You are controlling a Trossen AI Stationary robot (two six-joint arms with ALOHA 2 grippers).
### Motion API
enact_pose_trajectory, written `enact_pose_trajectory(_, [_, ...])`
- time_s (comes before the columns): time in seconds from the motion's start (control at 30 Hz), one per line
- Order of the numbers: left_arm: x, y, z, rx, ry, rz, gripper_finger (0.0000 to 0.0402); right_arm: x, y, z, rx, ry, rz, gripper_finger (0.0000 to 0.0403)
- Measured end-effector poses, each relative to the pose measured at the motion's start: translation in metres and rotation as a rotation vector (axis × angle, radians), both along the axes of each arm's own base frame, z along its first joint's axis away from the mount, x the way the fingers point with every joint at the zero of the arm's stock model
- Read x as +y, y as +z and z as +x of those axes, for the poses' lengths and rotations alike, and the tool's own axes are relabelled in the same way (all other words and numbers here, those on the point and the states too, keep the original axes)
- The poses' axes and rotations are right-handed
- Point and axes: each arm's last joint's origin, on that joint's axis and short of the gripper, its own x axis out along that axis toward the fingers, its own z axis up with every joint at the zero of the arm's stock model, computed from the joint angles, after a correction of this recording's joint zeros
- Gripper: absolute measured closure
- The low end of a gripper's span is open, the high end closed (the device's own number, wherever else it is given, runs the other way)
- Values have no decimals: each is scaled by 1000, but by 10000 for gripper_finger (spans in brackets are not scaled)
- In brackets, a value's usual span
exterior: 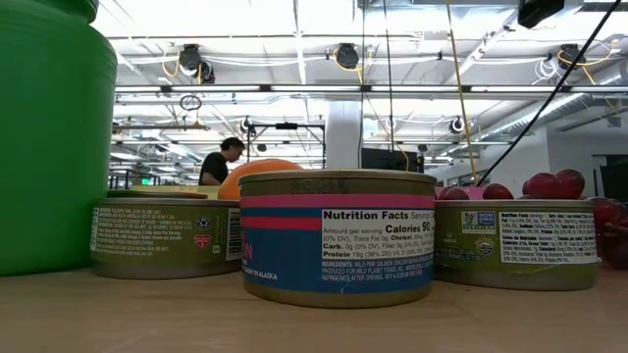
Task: Pick & Place Food Item
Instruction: Put the green apple into the yellow bin
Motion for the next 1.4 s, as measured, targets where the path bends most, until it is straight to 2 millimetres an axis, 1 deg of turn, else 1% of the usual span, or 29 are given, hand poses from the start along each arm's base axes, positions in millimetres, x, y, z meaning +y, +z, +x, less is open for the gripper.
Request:
enact_pose_trajectory(0.27, [0, 0, 0, 2, -3, -16, 281, 0, 2, 0, -14, -3, 12, 136])
enact_pose_trajectory(0.43, [-1, 0, 0, 0, -13, -5, 280, -2, 4, -1, -39, -21, 18, 141])
enact_pose_trajectory(0.5, [-3, -2, -1, 7, -23, 1, 272, -4, 8, -2, -71, -37, 38, 141])
enact_pose_trajectory(0.57, [-4, -2, -1, 5, -23, 4, 257, -3, 9, -2, -82, -35, 23, 140])
enact_pose_trajectory(0.73, [-2, 1, 0, -22, -2, 32, 220, -2, 6, -1, -69, -26, 12, 141])
enact_pose_trajectory(0.9, [-2, 3, 0, -50, -1, 47, 199, -1, 5, 0, -66, -3, 31, 136])
enact_pose_trajectory(1.17, [-1, 4, 0, -67, 37, 111, 195, 0, 5, 0, -64, 0, 30, 140])
enact_pose_trajectory(1.4, [0, 5, 0, -70, 54, 125, 195, 0, 5, 0, -65, -1, 29, 140])
